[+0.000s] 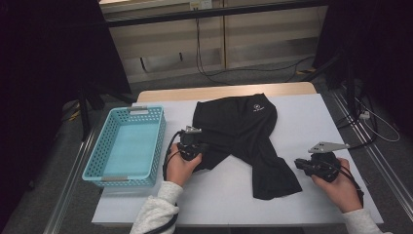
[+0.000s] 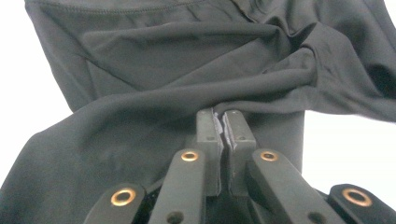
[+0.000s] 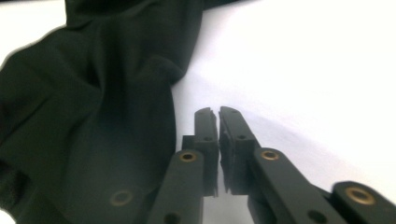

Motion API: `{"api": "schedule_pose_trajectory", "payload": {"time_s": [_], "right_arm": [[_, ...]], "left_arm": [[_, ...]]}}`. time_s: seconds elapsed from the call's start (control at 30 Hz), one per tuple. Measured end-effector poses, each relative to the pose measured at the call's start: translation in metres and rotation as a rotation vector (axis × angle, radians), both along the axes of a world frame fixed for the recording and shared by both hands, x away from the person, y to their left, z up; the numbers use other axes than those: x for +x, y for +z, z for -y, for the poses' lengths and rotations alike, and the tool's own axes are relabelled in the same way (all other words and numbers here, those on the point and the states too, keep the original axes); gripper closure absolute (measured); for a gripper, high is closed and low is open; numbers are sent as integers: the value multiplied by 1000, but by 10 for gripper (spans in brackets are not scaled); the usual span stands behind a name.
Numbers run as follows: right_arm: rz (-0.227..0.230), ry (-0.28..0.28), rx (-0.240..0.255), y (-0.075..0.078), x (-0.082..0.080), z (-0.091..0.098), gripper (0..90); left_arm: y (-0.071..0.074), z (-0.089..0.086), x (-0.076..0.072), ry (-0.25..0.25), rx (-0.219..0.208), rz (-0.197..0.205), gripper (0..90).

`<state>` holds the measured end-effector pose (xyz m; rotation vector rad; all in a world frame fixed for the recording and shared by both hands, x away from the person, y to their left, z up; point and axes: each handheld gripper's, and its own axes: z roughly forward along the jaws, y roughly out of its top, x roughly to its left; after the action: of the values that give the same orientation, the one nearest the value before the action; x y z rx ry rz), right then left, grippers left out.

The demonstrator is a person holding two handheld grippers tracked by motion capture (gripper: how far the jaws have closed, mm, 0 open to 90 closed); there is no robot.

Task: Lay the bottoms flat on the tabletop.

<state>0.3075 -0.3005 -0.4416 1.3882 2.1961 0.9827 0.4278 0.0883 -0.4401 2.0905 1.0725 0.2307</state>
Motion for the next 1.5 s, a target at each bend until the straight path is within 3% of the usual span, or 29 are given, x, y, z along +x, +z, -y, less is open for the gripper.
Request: {"api": "schedule_pose_trajectory", "payload": {"time_s": [0.33, 0.57, 0.63, 0.67, 0.83, 0.93, 1.0, 1.13, 1.3, 1.5], "right_arm": [[59, 65, 45, 5, 29, -41, 665], [6, 97, 10, -8, 46, -70, 634], [-9, 103, -27, -14, 48, -75, 668], [-9, 102, -16, -16, 49, -76, 695], [-21, 101, 0, -13, 49, -71, 892], [3, 84, 51, -5, 46, -61, 898], [44, 68, 82, 5, 42, -51, 898], [87, 3, 125, 15, 36, -23, 899], [64, -57, 103, 8, 33, 0, 900], [61, -70, 44, 6, 30, 2, 897]], "left_arm": [[1, 4, -2, -17, 1, 9, 868], [1, 4, -3, -17, -4, 13, 868], [1, 4, -3, -16, -3, 15, 868], [1, 3, -2, -18, 0, 12, 868], [-1, 2, -1, -8, 1, 21, 869], [0, 0, 1, 2, 0, 24, 868], [1, -3, 3, 6, -6, 24, 869], [2, -7, 7, 21, -13, 30, 869], [1, -5, 10, 30, -31, 28, 869], [-1, -6, 11, 29, -33, 29, 869]]}}
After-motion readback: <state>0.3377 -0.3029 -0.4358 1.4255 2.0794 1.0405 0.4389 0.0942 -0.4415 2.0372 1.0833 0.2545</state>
